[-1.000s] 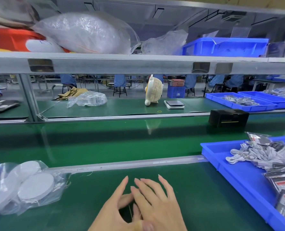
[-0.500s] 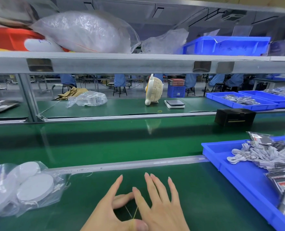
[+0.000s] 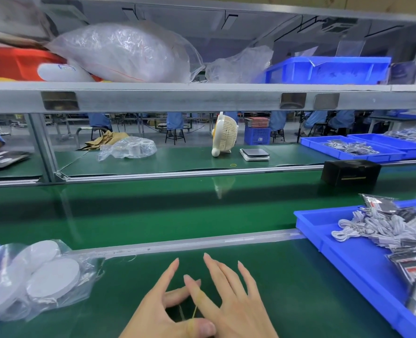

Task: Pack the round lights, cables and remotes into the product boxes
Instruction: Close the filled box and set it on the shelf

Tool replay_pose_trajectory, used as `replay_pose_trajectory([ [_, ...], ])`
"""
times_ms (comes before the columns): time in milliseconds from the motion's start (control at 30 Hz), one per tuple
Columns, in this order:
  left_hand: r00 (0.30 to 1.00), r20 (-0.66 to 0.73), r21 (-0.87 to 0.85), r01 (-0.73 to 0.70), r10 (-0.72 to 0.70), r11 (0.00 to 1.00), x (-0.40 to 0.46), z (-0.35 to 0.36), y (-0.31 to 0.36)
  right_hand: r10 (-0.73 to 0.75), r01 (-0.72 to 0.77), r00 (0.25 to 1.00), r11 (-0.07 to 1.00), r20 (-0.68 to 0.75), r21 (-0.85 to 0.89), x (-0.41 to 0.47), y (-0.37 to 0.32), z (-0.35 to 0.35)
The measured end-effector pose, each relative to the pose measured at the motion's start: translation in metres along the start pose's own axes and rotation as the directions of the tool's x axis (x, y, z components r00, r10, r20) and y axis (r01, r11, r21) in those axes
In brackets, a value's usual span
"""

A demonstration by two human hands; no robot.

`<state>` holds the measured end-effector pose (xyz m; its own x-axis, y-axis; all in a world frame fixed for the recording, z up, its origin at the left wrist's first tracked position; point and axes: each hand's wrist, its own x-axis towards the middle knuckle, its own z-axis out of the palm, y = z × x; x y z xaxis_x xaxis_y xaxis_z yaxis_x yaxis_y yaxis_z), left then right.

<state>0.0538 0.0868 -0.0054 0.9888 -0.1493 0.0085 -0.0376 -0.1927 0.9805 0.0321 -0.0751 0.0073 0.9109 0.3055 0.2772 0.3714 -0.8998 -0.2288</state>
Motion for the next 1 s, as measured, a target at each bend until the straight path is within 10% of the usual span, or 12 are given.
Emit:
replay_pose_trajectory([
  [33,1.000,-0.019,-0.017,0.000,-0.001,1.000,0.001,-0.002,-0.001,-0.057,0.062,0.987,0.998,0.150,-0.029,-0.010,0.000,-0.001],
  [100,0.999,-0.040,-0.040,-0.002,0.001,0.999,0.000,-0.005,0.001,-0.052,0.050,0.999,0.984,-0.004,-0.170,-0.003,-0.001,0.003],
  [233,1.000,-0.014,-0.049,-0.018,0.017,0.999,-0.001,0.007,-0.009,0.122,-0.123,0.987,0.992,0.102,0.001,0.006,0.010,-0.003],
  [500,0.998,0.070,-0.078,-0.003,0.009,0.997,-0.002,-0.004,0.007,0.012,-0.109,0.983,0.844,0.185,0.526,0.034,0.014,-0.007],
  [1000,0.984,0.176,-0.023,-0.007,0.011,1.000,-0.001,-0.007,0.002,-0.045,-0.083,0.979,0.806,0.200,0.587,0.029,0.017,-0.009],
])
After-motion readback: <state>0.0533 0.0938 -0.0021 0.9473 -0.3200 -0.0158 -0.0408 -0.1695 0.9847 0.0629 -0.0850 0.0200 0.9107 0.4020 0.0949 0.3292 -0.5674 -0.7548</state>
